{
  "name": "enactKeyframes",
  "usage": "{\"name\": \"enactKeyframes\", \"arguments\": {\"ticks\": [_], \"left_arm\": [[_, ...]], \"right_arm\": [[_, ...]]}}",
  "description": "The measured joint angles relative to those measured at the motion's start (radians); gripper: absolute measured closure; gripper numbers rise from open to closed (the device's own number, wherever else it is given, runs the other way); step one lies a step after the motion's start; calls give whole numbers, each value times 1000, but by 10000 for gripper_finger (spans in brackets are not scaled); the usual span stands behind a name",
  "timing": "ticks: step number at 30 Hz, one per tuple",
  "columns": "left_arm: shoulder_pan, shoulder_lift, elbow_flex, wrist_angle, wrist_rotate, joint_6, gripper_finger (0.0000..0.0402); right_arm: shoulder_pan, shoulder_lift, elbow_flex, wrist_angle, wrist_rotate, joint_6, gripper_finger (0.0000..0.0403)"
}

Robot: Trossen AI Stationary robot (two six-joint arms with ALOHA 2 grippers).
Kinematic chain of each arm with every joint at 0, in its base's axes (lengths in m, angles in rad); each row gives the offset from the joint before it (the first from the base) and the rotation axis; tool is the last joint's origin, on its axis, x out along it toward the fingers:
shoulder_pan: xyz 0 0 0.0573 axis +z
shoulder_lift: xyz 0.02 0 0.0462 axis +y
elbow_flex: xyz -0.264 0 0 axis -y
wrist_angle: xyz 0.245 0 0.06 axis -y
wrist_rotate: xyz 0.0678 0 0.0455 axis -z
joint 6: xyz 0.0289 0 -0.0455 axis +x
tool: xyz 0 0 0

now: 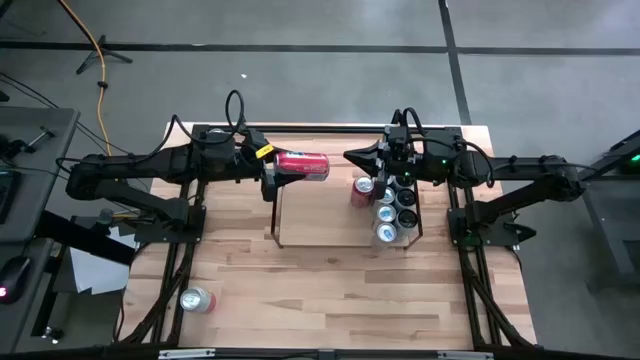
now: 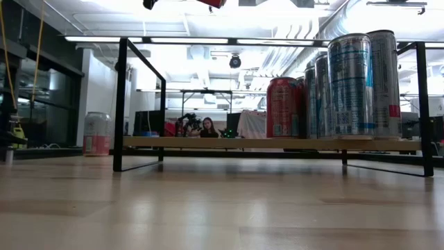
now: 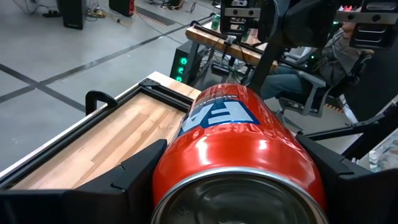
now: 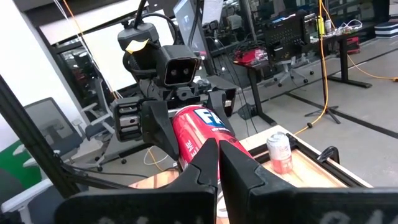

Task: Place canned beverage on shelf
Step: Put the red soda can on the shelf aligned with the other red soda can

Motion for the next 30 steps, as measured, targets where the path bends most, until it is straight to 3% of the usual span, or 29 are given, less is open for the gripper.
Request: {"name": "enactKeyframes", "arguments": {"ticks": [30], "left_arm": [[0, 12, 0, 33, 0, 1, 151]], "right_arm": [[0, 0, 0, -13, -5, -1, 402]]}}
